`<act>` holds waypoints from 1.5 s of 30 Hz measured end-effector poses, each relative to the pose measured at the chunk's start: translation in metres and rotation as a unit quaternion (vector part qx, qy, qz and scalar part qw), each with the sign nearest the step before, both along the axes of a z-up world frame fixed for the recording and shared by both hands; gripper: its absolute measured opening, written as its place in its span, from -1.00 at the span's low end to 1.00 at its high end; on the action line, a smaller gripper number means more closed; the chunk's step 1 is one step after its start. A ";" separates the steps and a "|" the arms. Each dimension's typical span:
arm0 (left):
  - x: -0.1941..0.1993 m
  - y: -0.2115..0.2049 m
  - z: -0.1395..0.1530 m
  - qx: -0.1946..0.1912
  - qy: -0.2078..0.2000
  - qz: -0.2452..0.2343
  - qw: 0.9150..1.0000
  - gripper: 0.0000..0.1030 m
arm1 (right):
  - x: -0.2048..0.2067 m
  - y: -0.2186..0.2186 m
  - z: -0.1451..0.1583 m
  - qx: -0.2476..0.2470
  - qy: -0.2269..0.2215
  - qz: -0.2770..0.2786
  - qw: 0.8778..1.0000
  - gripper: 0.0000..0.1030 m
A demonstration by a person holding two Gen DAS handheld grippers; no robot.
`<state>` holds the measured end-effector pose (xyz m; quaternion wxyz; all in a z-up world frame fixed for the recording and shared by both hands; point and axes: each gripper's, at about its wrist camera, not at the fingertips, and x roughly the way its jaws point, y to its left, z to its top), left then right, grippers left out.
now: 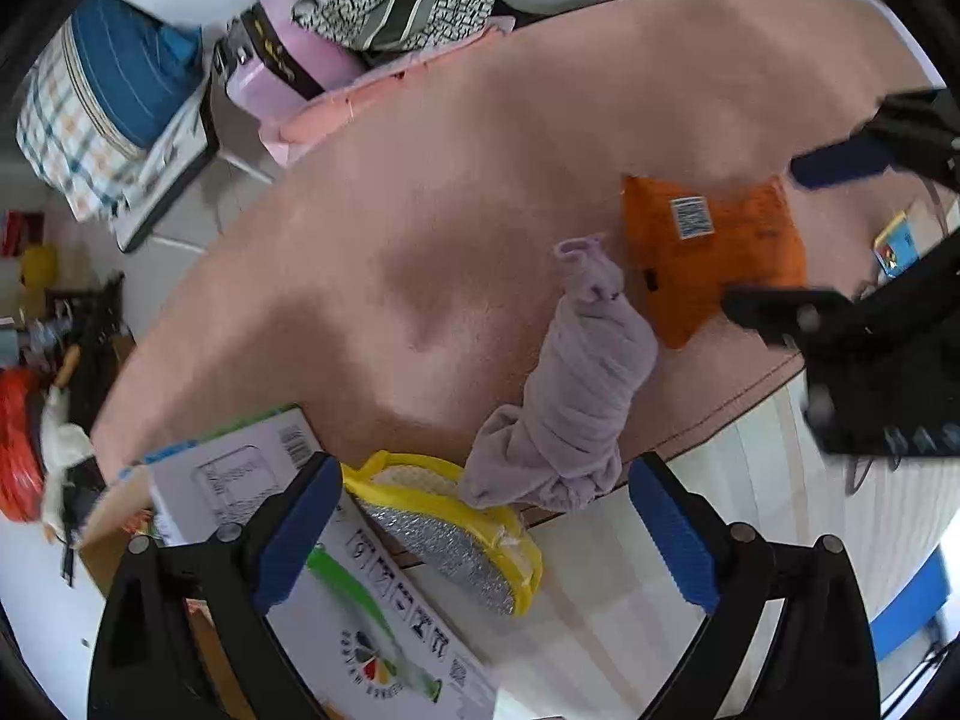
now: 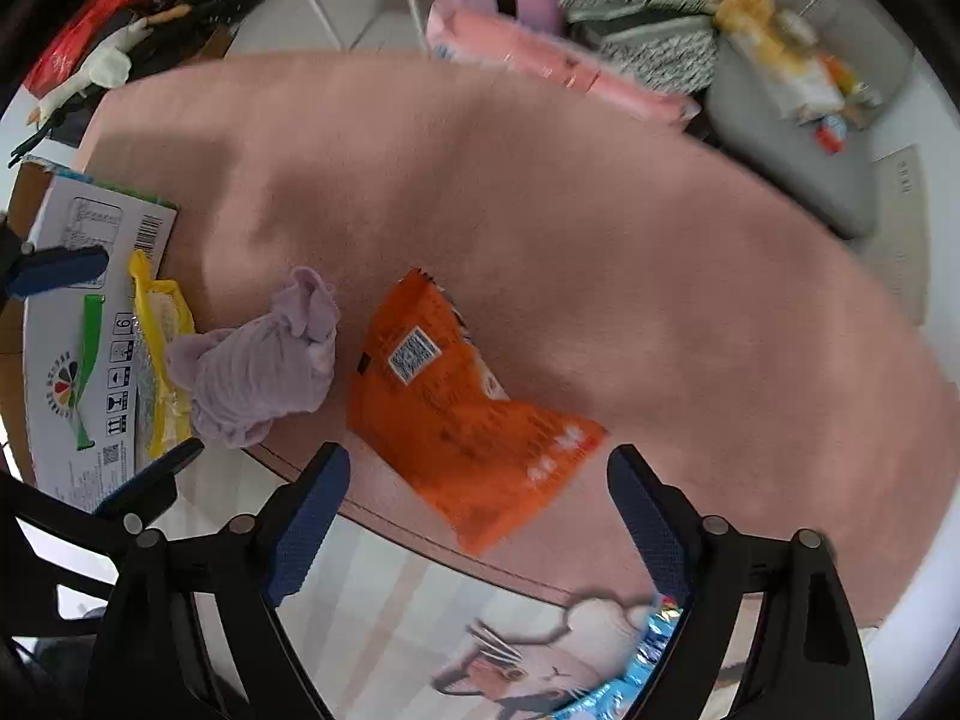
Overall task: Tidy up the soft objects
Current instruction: 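Grasp the lavender cloth with the left tool while the right tool grasps the orange snack bag, then carry the cloth and orange bag into the box and lower them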
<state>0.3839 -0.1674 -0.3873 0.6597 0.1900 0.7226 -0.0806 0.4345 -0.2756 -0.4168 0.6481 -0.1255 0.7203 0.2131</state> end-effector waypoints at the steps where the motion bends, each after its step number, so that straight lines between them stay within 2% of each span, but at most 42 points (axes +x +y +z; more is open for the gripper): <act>1: 0.001 0.002 -0.002 0.002 0.002 0.002 1.000 0.90 | 0.001 0.000 -0.004 0.011 0.010 -0.003 1.000 0.46; 3: 0.000 0.004 -0.006 0.005 0.001 0.004 1.000 0.90 | 0.003 -0.003 -0.005 0.014 0.009 -0.020 1.000 0.45; 4: 0.000 0.004 -0.009 0.007 0.000 0.004 1.000 0.90 | 0.004 -0.006 -0.005 0.017 0.013 -0.034 0.999 0.38; 6: 0.003 0.003 -0.013 0.007 0.000 0.005 1.000 0.90 | 0.005 -0.022 -0.008 0.003 0.035 -0.103 0.994 0.30; 8: 0.006 0.002 -0.017 0.001 0.002 0.007 1.000 0.90 | 0.002 -0.043 -0.012 -0.015 0.060 -0.177 0.982 0.26; 9: 0.007 0.001 -0.019 -0.003 0.005 0.009 1.000 0.90 | -0.001 -0.052 -0.012 -0.013 0.062 -0.197 0.978 0.25; 12: 0.014 -0.002 -0.028 -0.010 0.014 0.010 1.000 0.90 | -0.006 -0.065 -0.006 0.004 0.045 -0.200 0.979 0.26; 13: 0.016 -0.003 -0.031 -0.011 0.016 0.008 1.000 0.90 | -0.005 -0.067 -0.002 0.020 0.032 -0.192 0.981 0.27; 15: 0.022 -0.008 -0.040 -0.012 0.023 0.003 1.000 0.89 | -0.001 -0.065 0.001 0.017 0.013 -0.155 0.988 0.36; 17: 0.025 -0.011 -0.047 -0.012 0.027 0.001 1.000 0.45 | 0.004 -0.055 0.003 -0.005 -0.016 -0.094 0.995 0.42; 18: 0.024 -0.011 -0.050 -0.012 0.031 0.004 0.999 -0.02 | 0.005 -0.046 0.004 -0.008 -0.026 -0.057 0.998 0.45; 19: 0.023 -0.010 -0.051 -0.019 0.034 0.014 0.999 -0.21 | 0.006 -0.042 0.004 -0.013 -0.027 -0.035 0.999 0.45; 22: 0.022 -0.001 -0.049 -0.032 0.033 0.064 0.997 -0.27 | 0.007 -0.025 -0.002 -0.024 -0.022 0.032 0.999 0.47; 24: 0.021 0.005 -0.051 -0.046 0.037 0.097 0.994 -0.27 | 0.011 -0.028 -0.005 -0.033 -0.014 0.032 0.999 0.49; 26: 0.019 0.007 -0.053 -0.056 0.040 0.113 0.991 -0.27 | 0.017 -0.031 -0.009 -0.030 -0.001 -0.001 1.000 0.48; 27: 0.017 0.005 -0.054 -0.058 0.040 0.116 0.991 -0.26 | 0.021 -0.039 -0.010 -0.023 0.020 -0.045 0.999 0.44; 28: 0.016 0.003 -0.054 -0.060 0.039 0.116 0.991 -0.26 | 0.026 -0.048 -0.012 -0.015 0.043 -0.091 0.995 0.40; 30: 0.014 0.000 -0.053 -0.063 0.039 0.117 0.990 -0.21 | 0.029 -0.068 -0.020 0.008 0.101 -0.180 0.978 0.39; 32: 0.013 -0.003 -0.055 -0.067 0.043 0.117 0.990 -0.15 | 0.030 -0.074 -0.020 0.034 0.116 -0.202 0.972 0.40; 33: 0.013 -0.002 -0.055 -0.068 0.044 0.119 0.990 -0.15 | 0.031 -0.071 -0.015 0.036 0.093 -0.180 0.979 0.44; 34: 0.014 -0.002 -0.055 -0.072 0.047 0.123 0.989 -0.15 | 0.032 -0.064 -0.008 0.014 0.050 -0.138 0.989 0.53; 35: 0.014 -0.001 -0.056 -0.075 0.048 0.127 0.988 -0.15 | 0.032 -0.059 -0.004 -0.008 0.018 -0.108 0.994 0.57; 36: 0.016 0.002 -0.057 -0.079 0.050 0.132 0.987 -0.15 | 0.029 -0.048 0.001 -0.036 -0.027 -0.050 0.998 0.66; 37: 0.023 0.010 -0.059 -0.082 0.052 0.134 0.986 -0.15 | 0.025 -0.036 0.004 -0.054 -0.055 0.007 0.997 0.67; 38: 0.024 0.010 -0.059 -0.085 0.053 0.138 0.985 -0.15 | 0.021 -0.027 0.003 -0.061 -0.065 0.047 0.995 0.67; 40: 0.026 0.012 -0.059 -0.086 0.054 0.141 0.985 -0.15 | 0.014 -0.017 -0.006 -0.083 -0.059 0.095 0.990 0.67; 42: 0.026 0.012 -0.059 -0.082 0.052 0.139 0.986 -0.15 | 0.008 -0.020 -0.019 -0.095 -0.043 0.093 0.990 0.63; 44: 0.023 0.007 -0.059 -0.076 0.048 0.135 0.987 -0.15 | 0.019 -0.027 -0.027 -0.084 -0.008 0.037 0.996 0.16; 45: 0.021 0.010 -0.057 -0.075 0.047 0.133 0.987 -0.15 | 0.022 -0.032 -0.029 -0.071 0.007 -0.004 0.997 0.00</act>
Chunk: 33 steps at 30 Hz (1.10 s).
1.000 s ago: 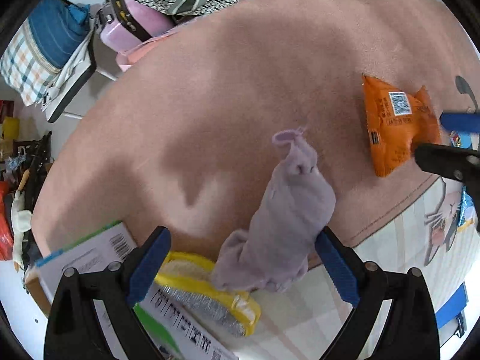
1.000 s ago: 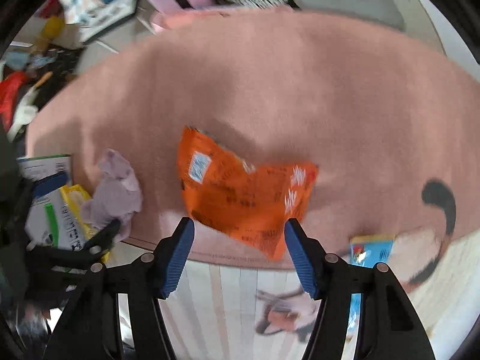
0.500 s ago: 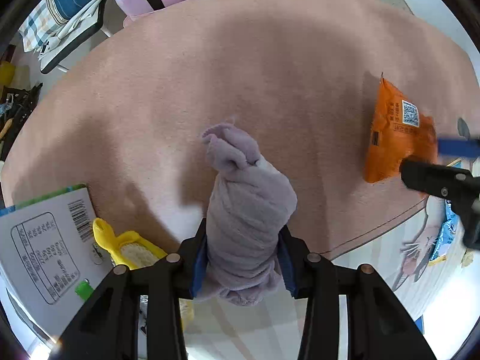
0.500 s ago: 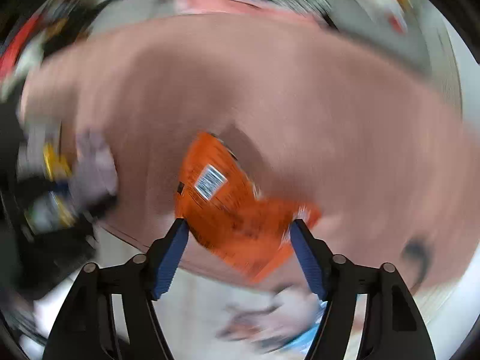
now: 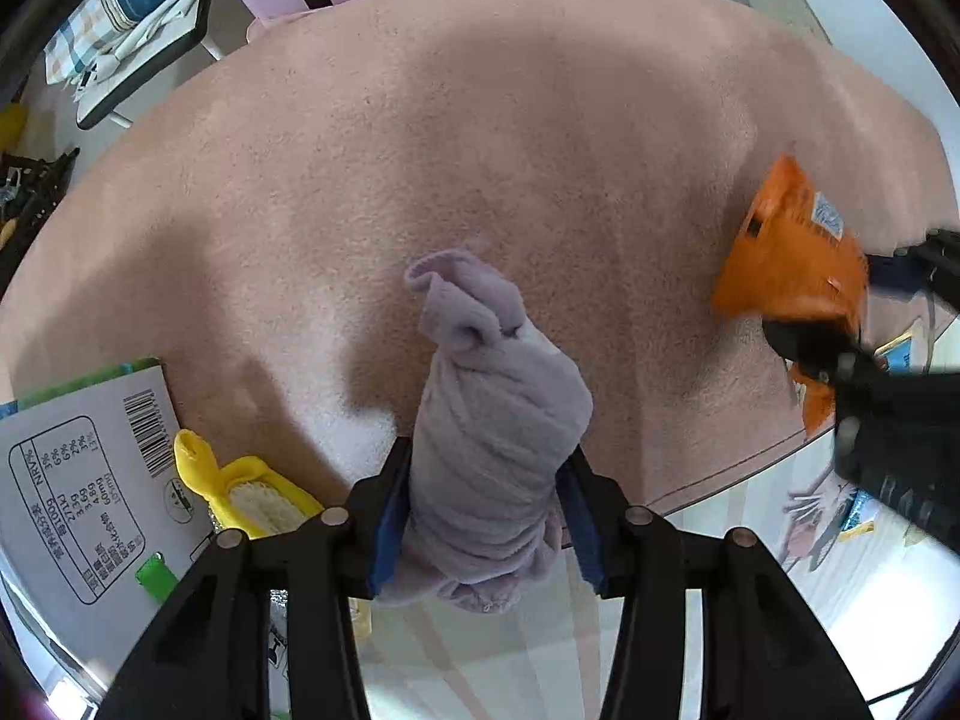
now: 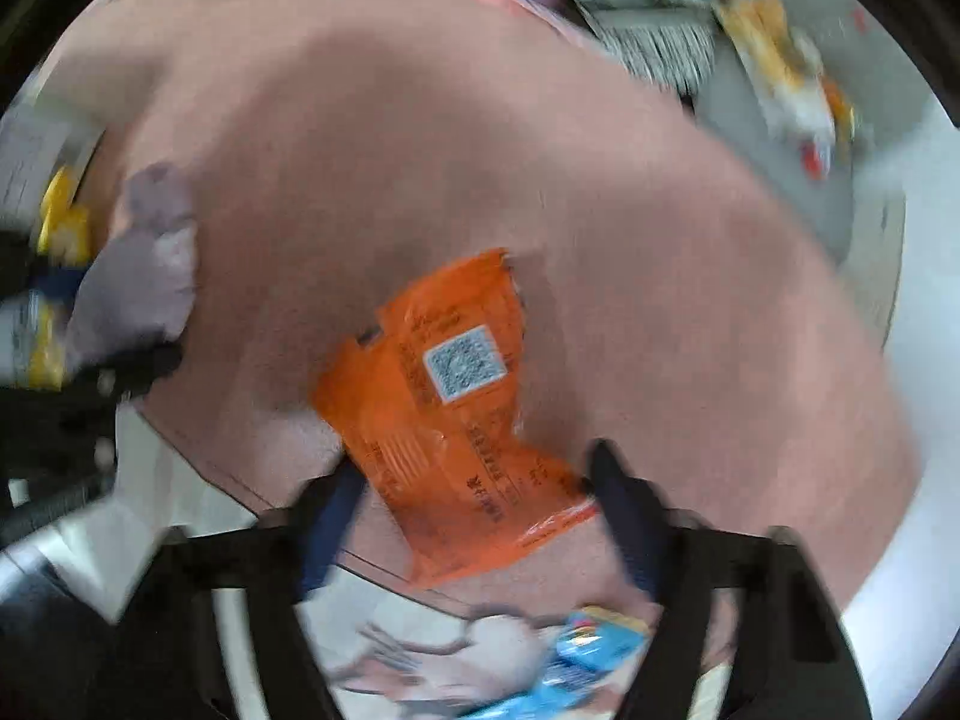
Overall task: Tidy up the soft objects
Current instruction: 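Carry the cloth and orange bag into the box and lower them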
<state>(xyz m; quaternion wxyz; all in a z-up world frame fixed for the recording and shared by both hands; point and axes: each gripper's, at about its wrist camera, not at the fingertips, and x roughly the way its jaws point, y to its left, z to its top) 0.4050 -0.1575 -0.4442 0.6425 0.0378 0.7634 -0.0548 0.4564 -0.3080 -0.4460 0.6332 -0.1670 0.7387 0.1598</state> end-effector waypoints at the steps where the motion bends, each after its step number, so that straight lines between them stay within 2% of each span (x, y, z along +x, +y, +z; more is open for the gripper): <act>1: 0.000 -0.001 0.000 0.001 -0.002 -0.003 1.000 -0.12 | 0.004 -0.005 0.001 0.013 -0.001 -0.031 0.999 -0.02; 4: -0.008 -0.010 0.000 0.001 -0.005 -0.005 1.000 -0.10 | 0.010 -0.023 -0.001 0.044 0.018 -0.107 0.993 -0.01; 6: -0.009 -0.011 0.001 0.000 -0.011 -0.003 1.000 -0.12 | 0.009 -0.031 0.000 0.050 0.005 -0.142 0.989 -0.02; 7: -0.010 -0.010 0.002 -0.001 -0.014 -0.001 1.000 -0.29 | 0.009 -0.036 0.001 0.049 0.000 -0.167 0.985 -0.03; 12: -0.018 -0.005 0.018 -0.007 -0.033 0.008 0.999 -0.35 | -0.014 -0.057 0.012 0.032 -0.018 -0.231 0.972 -0.20; 16: -0.031 0.003 0.053 -0.015 -0.075 0.011 0.997 -0.36 | -0.045 -0.053 0.044 0.045 -0.037 -0.263 0.963 -0.25; 19: -0.046 0.018 0.090 -0.039 -0.107 0.026 0.993 -0.36 | -0.066 -0.044 0.084 0.060 -0.062 -0.268 0.960 -0.25; 23: -0.074 0.059 0.148 -0.070 -0.152 0.047 0.985 -0.36 | -0.110 -0.007 0.139 0.101 -0.090 -0.265 0.955 -0.25; 25: -0.095 0.090 0.175 -0.074 -0.171 0.061 0.981 -0.36 | -0.133 0.029 0.164 0.128 -0.102 -0.254 0.953 -0.25; 26: -0.101 0.108 0.186 -0.079 -0.177 0.067 0.979 -0.35 | -0.128 0.044 0.168 0.137 -0.103 -0.250 0.953 -0.25; 29: -0.128 0.166 0.215 -0.069 -0.186 0.087 0.976 -0.35 | -0.159 0.113 0.191 0.181 -0.095 -0.233 0.951 -0.25; 33: -0.158 0.243 0.218 -0.058 -0.161 0.121 0.978 -0.35 | -0.202 0.220 0.195 0.219 -0.066 -0.207 0.951 -0.25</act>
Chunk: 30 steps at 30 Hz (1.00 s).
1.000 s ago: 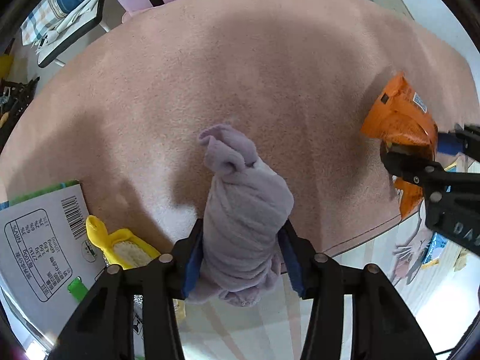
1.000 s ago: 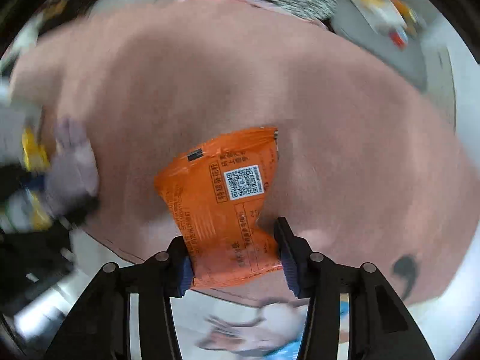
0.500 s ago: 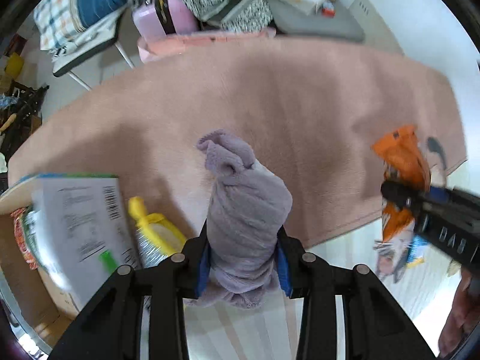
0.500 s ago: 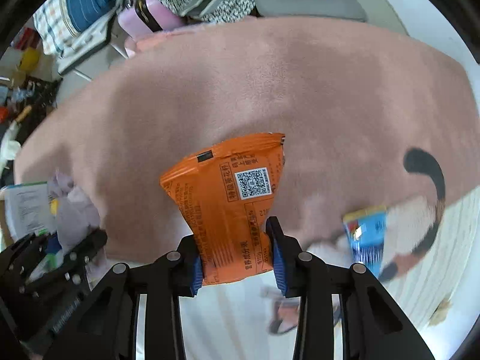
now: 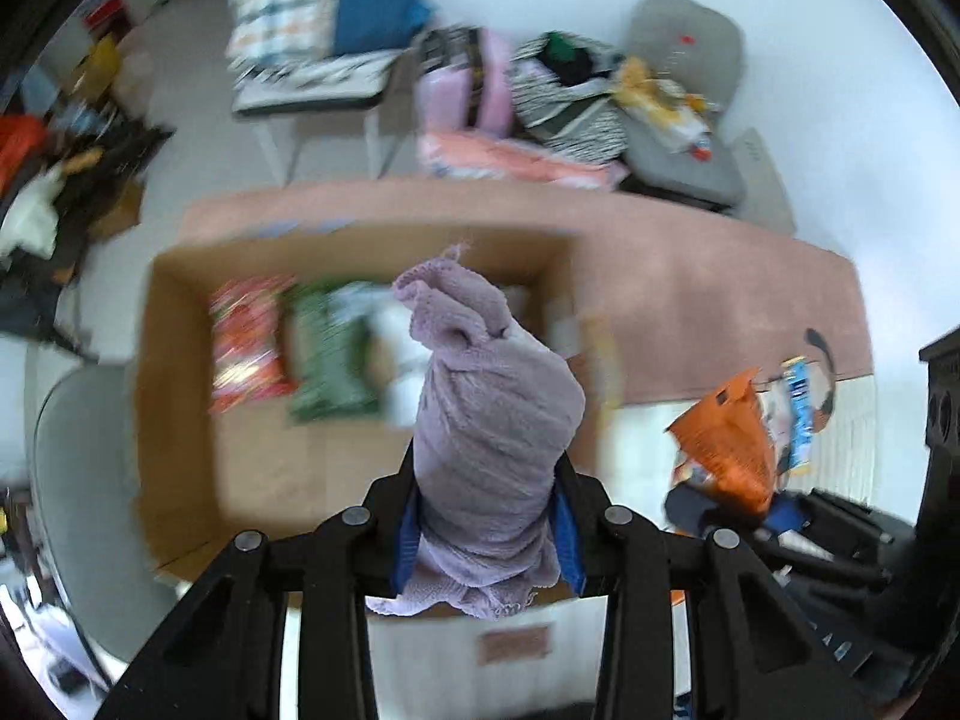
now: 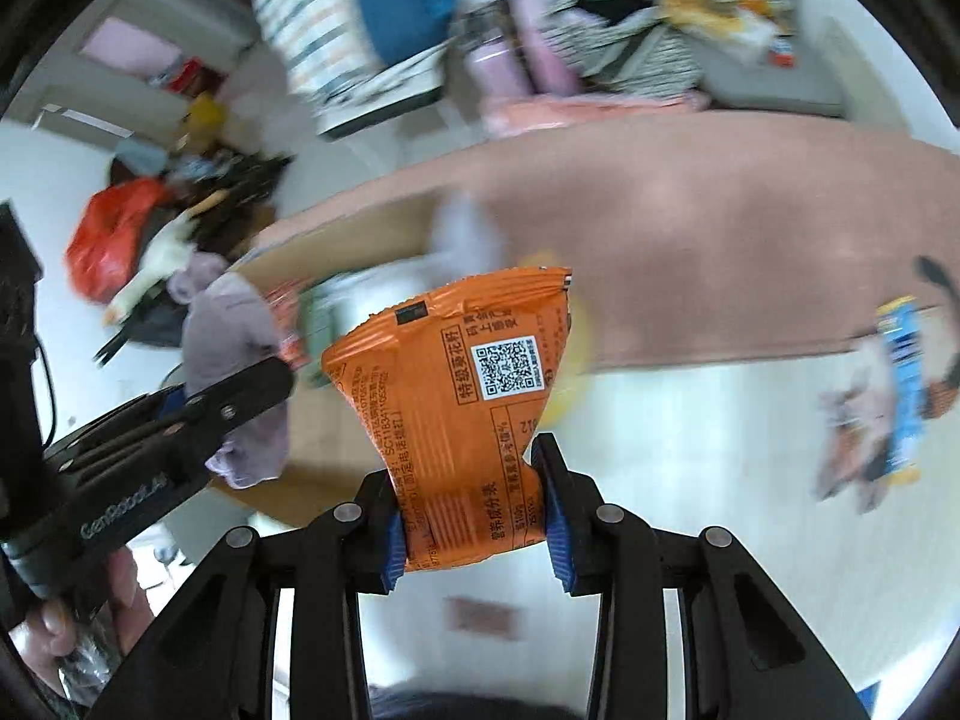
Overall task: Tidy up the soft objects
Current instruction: 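Carry the cloth and orange bag into the box and lower them, then open both tools to release the cloth and orange bag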
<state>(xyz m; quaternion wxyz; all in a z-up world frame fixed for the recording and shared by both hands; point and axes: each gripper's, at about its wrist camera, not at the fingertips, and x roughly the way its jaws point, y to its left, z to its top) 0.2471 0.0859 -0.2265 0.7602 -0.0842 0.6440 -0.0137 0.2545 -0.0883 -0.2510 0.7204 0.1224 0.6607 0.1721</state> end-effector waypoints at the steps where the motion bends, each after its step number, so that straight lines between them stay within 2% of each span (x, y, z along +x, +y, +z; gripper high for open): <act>1: -0.005 0.023 -0.008 0.001 0.014 0.014 1.000 -0.35 | -0.008 0.027 -0.007 0.007 0.012 0.008 1.000 -0.25; 2: -0.006 0.035 -0.015 0.000 0.025 0.023 0.999 -0.35 | -0.014 0.053 -0.012 0.006 0.021 0.013 1.000 -0.25; 4: -0.013 0.065 -0.037 -0.027 0.057 0.054 0.997 -0.35 | -0.025 0.091 -0.032 -0.004 0.038 0.020 0.999 -0.25; 5: -0.014 0.081 -0.054 -0.048 0.079 0.068 0.993 -0.35 | -0.030 0.107 -0.041 -0.010 0.049 0.021 0.999 -0.25; 7: -0.014 0.095 -0.073 -0.063 0.101 0.082 0.990 -0.35 | -0.035 0.130 -0.063 -0.022 0.068 0.023 0.997 -0.25; 8: -0.013 0.100 -0.084 -0.071 0.113 0.084 0.988 -0.35 | -0.027 0.127 -0.081 -0.027 0.073 0.023 0.997 -0.25; 13: -0.012 0.105 -0.111 -0.082 0.140 0.071 0.984 -0.35 | -0.023 0.156 -0.115 -0.066 0.077 0.029 0.994 -0.25; 18: -0.010 0.107 -0.128 -0.086 0.170 0.054 0.980 -0.29 | -0.017 0.171 -0.133 -0.087 0.085 0.031 0.992 -0.23; 20: -0.012 0.108 -0.131 -0.079 0.181 0.055 0.979 -0.28 | -0.020 0.172 -0.129 -0.091 0.086 0.035 0.991 -0.20; 21: -0.014 0.110 -0.130 -0.078 0.181 0.058 0.979 -0.24 | -0.023 0.172 -0.126 -0.094 0.084 0.036 0.991 -0.15; 24: -0.020 0.113 -0.122 -0.072 0.174 0.058 0.980 -0.05 | -0.023 0.173 -0.120 -0.093 0.078 0.037 0.992 0.61; 27: -0.024 0.115 -0.106 -0.064 0.154 0.060 0.984 0.18 | -0.027 0.173 -0.108 -0.098 0.067 0.036 0.992 0.61; 30: -0.032 0.117 -0.086 -0.056 0.135 0.060 0.987 0.18 | -0.032 0.170 -0.098 -0.101 0.065 0.033 0.992 0.61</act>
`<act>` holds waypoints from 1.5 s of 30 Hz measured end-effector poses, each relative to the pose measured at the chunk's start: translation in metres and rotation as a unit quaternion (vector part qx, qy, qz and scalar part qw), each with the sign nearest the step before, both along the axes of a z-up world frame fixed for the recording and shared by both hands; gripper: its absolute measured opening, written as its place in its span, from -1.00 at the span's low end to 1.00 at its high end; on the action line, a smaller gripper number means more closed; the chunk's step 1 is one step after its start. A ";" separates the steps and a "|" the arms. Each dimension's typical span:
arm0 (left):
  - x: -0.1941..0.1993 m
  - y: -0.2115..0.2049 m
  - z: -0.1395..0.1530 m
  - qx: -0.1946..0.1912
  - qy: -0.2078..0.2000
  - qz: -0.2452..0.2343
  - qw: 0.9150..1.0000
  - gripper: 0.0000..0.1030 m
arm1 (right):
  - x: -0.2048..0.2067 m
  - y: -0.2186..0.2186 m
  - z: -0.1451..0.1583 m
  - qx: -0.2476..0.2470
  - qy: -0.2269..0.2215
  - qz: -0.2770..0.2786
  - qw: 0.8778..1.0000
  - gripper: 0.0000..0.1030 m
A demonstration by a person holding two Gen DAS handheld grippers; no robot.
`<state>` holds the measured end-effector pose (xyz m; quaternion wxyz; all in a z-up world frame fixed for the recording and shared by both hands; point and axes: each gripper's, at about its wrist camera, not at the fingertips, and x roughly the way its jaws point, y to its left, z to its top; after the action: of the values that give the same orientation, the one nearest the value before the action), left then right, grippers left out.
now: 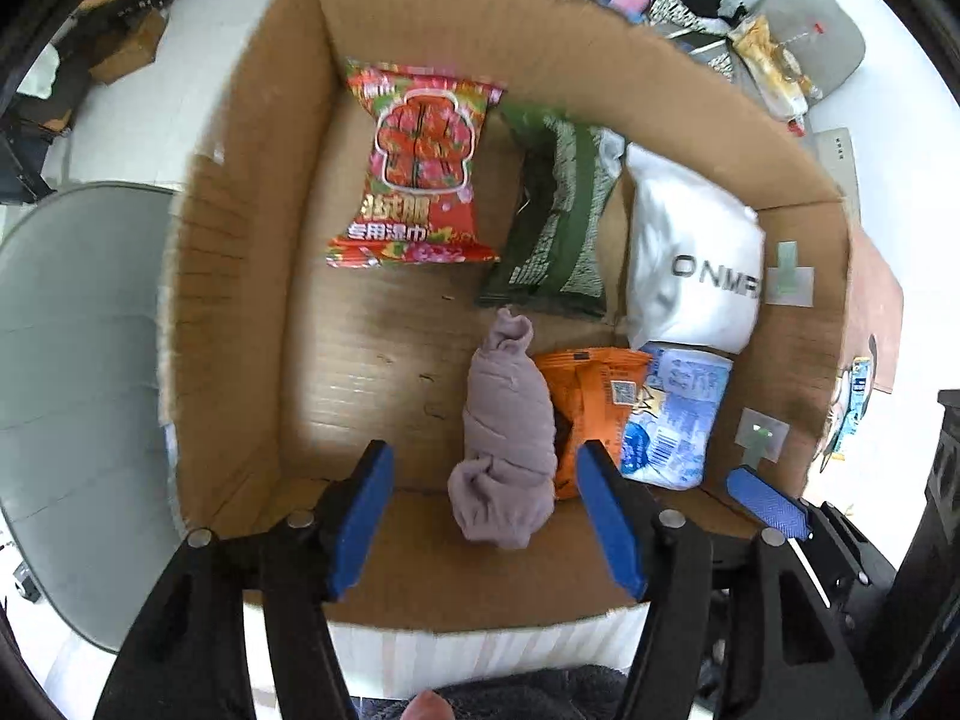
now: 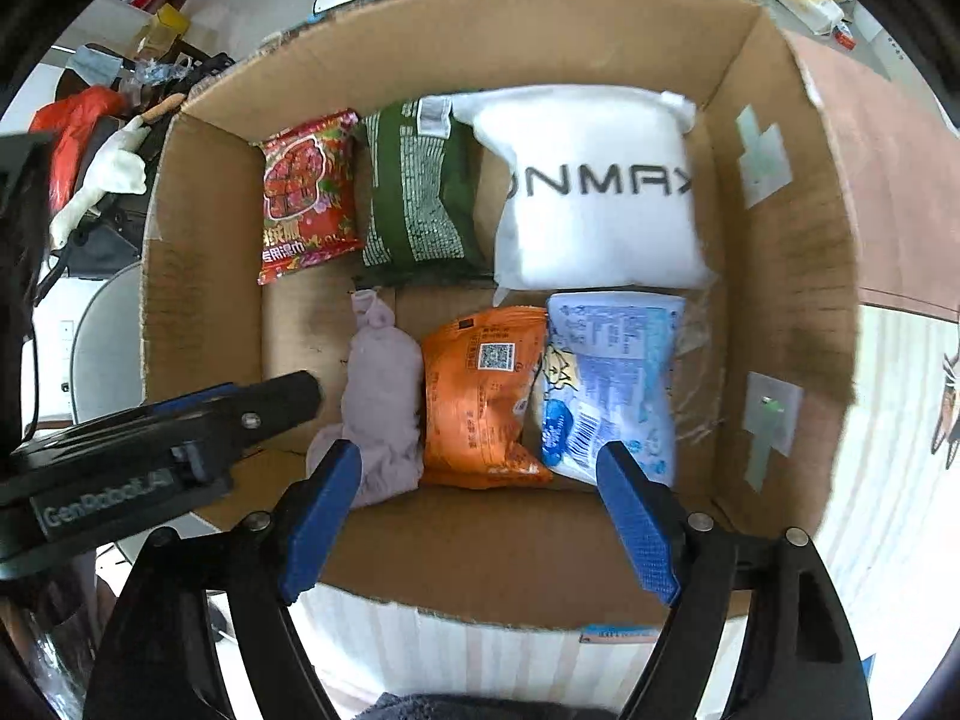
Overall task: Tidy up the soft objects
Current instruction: 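Open both tools to release the cloth and orange bag, then grasp the yellow sponge scrubber with the left tool while the right tool grasps the blue Nestle tube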
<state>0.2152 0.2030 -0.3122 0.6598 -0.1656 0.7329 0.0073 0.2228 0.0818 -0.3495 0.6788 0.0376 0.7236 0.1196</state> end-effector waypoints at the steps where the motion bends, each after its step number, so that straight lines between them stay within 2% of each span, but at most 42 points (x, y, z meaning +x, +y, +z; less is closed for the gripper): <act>1: -0.002 0.001 0.007 0.006 -0.007 -0.002 1.000 0.18 | -0.002 -0.001 0.003 -0.003 -0.002 -0.001 1.000 0.61; 4: -0.011 -0.001 0.029 0.034 -0.033 -0.011 0.999 0.18 | -0.004 -0.011 0.011 -0.015 -0.010 0.002 1.000 0.62; 7: -0.017 0.005 0.043 0.053 -0.052 -0.017 0.997 0.19 | -0.006 -0.028 0.033 -0.017 -0.021 0.006 1.000 0.80; 10: -0.029 -0.002 0.062 0.084 -0.078 -0.026 0.993 0.21 | -0.014 -0.043 0.056 -0.023 -0.041 0.013 0.999 0.83; 11: -0.031 -0.006 0.064 0.091 -0.085 -0.027 0.992 0.28 | -0.017 -0.047 0.063 -0.022 -0.046 0.014 0.999 0.83; 13: -0.038 -0.008 0.073 0.113 -0.103 -0.026 0.988 0.68 | -0.021 -0.051 0.072 -0.022 -0.059 0.019 0.998 0.95; 16: -0.047 -0.013 0.081 0.135 -0.121 -0.022 0.983 0.87 | -0.031 -0.057 0.088 -0.030 -0.087 0.025 0.995 1.00; 23: -0.066 -0.020 0.103 0.159 -0.157 -0.004 0.975 0.88 | -0.052 -0.070 0.120 -0.050 -0.150 0.024 0.987 1.00; 28: -0.078 -0.026 0.119 0.171 -0.178 0.005 0.969 0.91 | -0.064 -0.078 0.135 -0.037 -0.161 0.023 0.986 1.00; 32: -0.079 -0.038 0.128 0.179 -0.186 -0.001 0.966 0.91 | -0.066 -0.085 0.138 -0.011 -0.153 0.024 0.988 1.00; 37: -0.059 -0.083 0.141 0.213 -0.205 -0.051 0.954 0.91 | -0.061 -0.120 0.135 0.033 -0.131 0.005 0.991 1.00; 40: -0.029 -0.133 0.142 0.219 -0.213 -0.104 0.946 0.91 | -0.052 -0.176 0.129 0.031 -0.126 -0.047 0.990 1.00; 43: 0.012 -0.199 0.131 0.215 -0.200 -0.189 0.937 0.91 | -0.042 -0.236 0.122 0.015 -0.123 -0.098 0.987 1.00; 45: 0.042 -0.248 0.113 0.217 -0.177 -0.254 0.926 0.91 | -0.033 -0.290 0.113 -0.010 -0.119 -0.140 0.983 1.00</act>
<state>0.2573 -0.0449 -0.1996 0.7784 0.1747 0.6022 -0.0310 0.1898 -0.2079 -0.2367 0.7702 0.1166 0.6267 0.0198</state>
